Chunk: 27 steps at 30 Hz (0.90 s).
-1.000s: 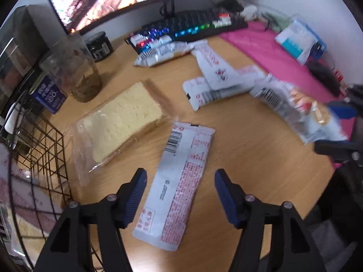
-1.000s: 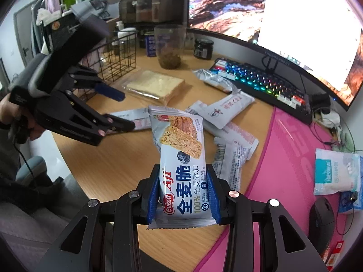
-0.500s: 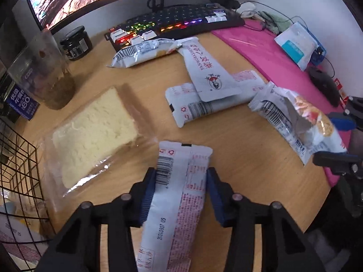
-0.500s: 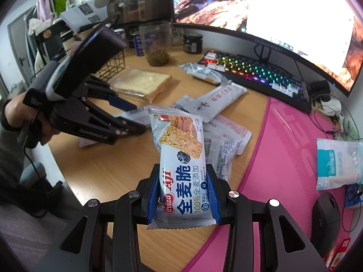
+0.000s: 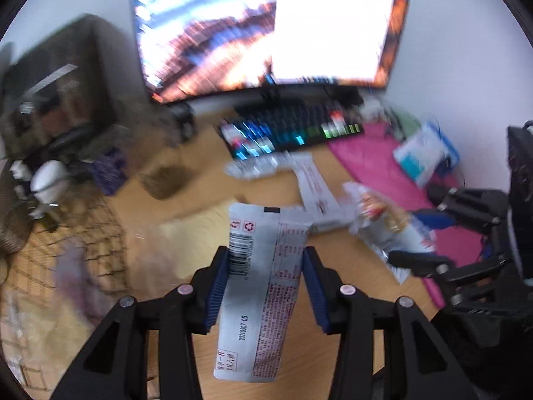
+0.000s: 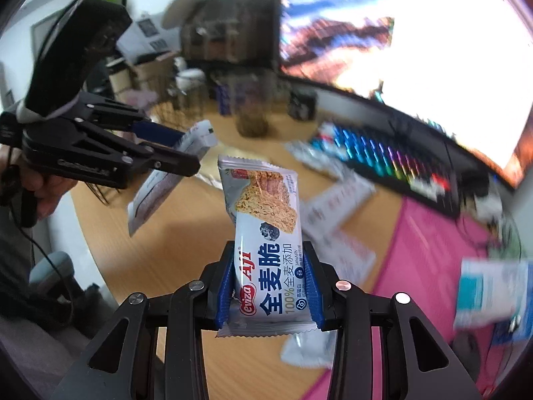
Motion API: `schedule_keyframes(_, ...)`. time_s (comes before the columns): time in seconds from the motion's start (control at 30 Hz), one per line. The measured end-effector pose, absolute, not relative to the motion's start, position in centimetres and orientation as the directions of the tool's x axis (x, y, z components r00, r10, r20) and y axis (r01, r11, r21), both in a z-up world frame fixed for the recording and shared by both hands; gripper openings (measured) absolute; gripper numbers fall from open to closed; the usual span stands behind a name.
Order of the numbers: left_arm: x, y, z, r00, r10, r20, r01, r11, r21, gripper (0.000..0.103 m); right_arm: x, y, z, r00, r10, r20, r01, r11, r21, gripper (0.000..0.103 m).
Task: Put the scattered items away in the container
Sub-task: 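Carry the Aji and white packets over the wire basket and open both grippers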
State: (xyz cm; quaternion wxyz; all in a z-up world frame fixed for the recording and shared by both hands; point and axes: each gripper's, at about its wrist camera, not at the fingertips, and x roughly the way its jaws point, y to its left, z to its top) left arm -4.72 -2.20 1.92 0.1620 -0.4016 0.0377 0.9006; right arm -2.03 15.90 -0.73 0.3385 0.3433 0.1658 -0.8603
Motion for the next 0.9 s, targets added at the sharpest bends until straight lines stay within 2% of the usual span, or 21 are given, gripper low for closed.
schedule_keyframes(0.17,-1.7,-7.2,7.7,-0.745,0.219,-0.630,-0.236,-0.970,-0.059,0.050,-2.0,9.6,2.4,-0.530,-0.558,-0.638,0.769,-0.634,-0.085,0.039)
schedule_keyframes(0.3,0.3,-13.0,10.4,-0.805,0.125,-0.579,-0.115,-0.992,-0.054,0.050,-1.8,3.6,5.1,-0.483,-0.641,-0.597,0.834,-0.545,-0.090,0.039)
schedule_keyframes(0.5,0.3,-21.0,8.4,-0.788,0.011,-0.616,0.057,-0.994,-0.090,0.050,-1.6,-6.2,5.8,-0.370,-0.697,-0.614,0.906,-0.416,-0.074,0.039)
schedule_keyframes(0.77,-0.5,-25.5,4.7,-0.751,0.007,-0.660,0.126,-0.980,-0.154,0.051,-1.8,-12.1,3.3,-0.309,-0.673,-0.672,0.918,-0.395,-0.026,0.039)
schedule_keyframes(0.8,-0.4,-25.7,4.5,-0.750,0.005,-0.662,0.133,-0.978,-0.158,0.055,-2.0,-12.0,3.1,-0.307,-0.671,-0.675,0.917,-0.398,-0.022,0.039)
schedule_keyframes(0.83,-0.3,-25.8,4.4,-0.749,-0.002,-0.662,0.144,-0.977,-0.160,0.065,-2.1,-11.9,3.0,-0.305,-0.670,-0.677,0.917,-0.398,-0.020,0.041)
schedule_keyframes(0.9,0.0,-26.0,4.5,-0.746,-0.021,-0.665,0.169,-0.973,-0.160,0.069,-2.0,-12.0,2.9,-0.309,-0.671,-0.674,0.916,-0.400,-0.021,0.046)
